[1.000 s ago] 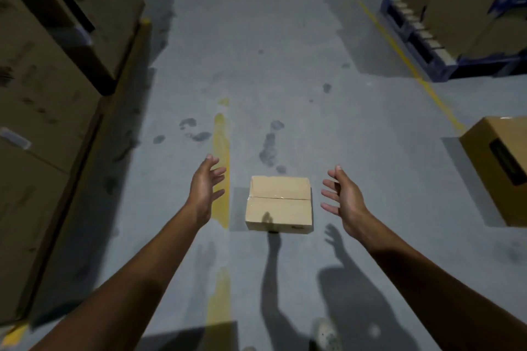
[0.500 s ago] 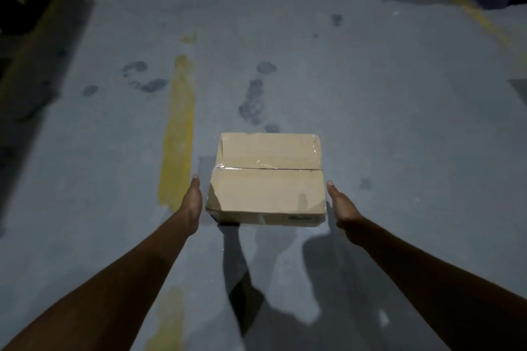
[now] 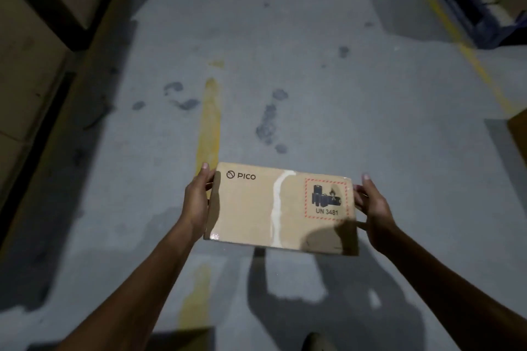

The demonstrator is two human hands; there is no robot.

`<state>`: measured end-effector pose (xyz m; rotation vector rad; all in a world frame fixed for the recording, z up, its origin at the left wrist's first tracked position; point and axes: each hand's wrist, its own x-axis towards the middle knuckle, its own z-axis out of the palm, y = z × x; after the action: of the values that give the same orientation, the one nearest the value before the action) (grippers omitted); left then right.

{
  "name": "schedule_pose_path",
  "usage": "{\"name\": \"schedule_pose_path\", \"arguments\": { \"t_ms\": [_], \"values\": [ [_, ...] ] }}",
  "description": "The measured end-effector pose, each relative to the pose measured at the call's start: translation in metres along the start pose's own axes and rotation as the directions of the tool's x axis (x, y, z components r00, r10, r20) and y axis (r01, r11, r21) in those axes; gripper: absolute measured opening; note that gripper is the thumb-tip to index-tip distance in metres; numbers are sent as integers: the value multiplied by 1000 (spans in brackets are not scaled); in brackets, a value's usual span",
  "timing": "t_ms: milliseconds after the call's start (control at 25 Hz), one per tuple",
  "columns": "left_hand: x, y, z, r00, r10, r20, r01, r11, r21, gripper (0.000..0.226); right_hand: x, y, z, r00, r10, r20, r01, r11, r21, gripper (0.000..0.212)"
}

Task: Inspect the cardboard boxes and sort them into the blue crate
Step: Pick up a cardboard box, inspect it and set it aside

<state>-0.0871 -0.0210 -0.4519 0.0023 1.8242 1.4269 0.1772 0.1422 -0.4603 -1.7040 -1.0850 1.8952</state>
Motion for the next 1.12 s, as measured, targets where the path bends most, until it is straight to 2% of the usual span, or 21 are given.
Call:
{"name": "schedule_pose_path", "arguments": {
  "t_ms": [120,200,240,320,360,440,520,640,720,800,880,1000,1120],
  "values": [
    [-93,75,-23,994,73,80,-65,993,-95,68,-76,-52,-10,985,-169,15,166,978,124,35],
    [-159,115,-39,986,111,125,-103,992,-74,69,-126,-83,-16,963,-261,59,252,959,129,30],
    [-190,131,-48,982,150,114,-146,988,-44,71,-150,-98,-16,953,-288,98,277,954,111,36],
    [-248,156,-70,974,220,47,-220,975,-1,69,-194,-127,-12,918,-321,234,316,947,61,73],
    [-280,164,-85,968,252,17,-252,968,-10,63,-219,-140,-7,883,-339,326,346,937,36,84],
    [-339,174,-108,951,305,-45,-308,950,-60,55,-267,-159,5,806,-386,448,433,901,-3,84],
    [-397,179,-135,932,339,-128,-354,928,-117,52,-315,-170,18,773,-427,469,495,868,-26,79],
    [-486,181,-182,895,383,-229,-422,893,-157,63,-399,-172,36,728,-469,500,557,830,-32,75],
    [-545,174,-214,873,393,-289,-445,884,-145,61,-457,-165,46,697,-468,543,578,815,-40,62],
    [-606,161,-253,862,405,-304,-458,880,-126,49,-515,-141,54,674,-466,573,588,809,-33,51],
    [-659,135,-299,866,384,-319,-438,892,-115,42,-568,-106,62,665,-443,601,592,803,-63,51],
    [-736,82,-374,853,354,-384,-430,893,-132,37,-644,-37,83,611,-374,697,612,782,-117,61],
    [-784,27,-433,830,299,-471,-401,907,-131,33,-698,21,109,537,-354,766,690,706,-157,53]
  ]
}}
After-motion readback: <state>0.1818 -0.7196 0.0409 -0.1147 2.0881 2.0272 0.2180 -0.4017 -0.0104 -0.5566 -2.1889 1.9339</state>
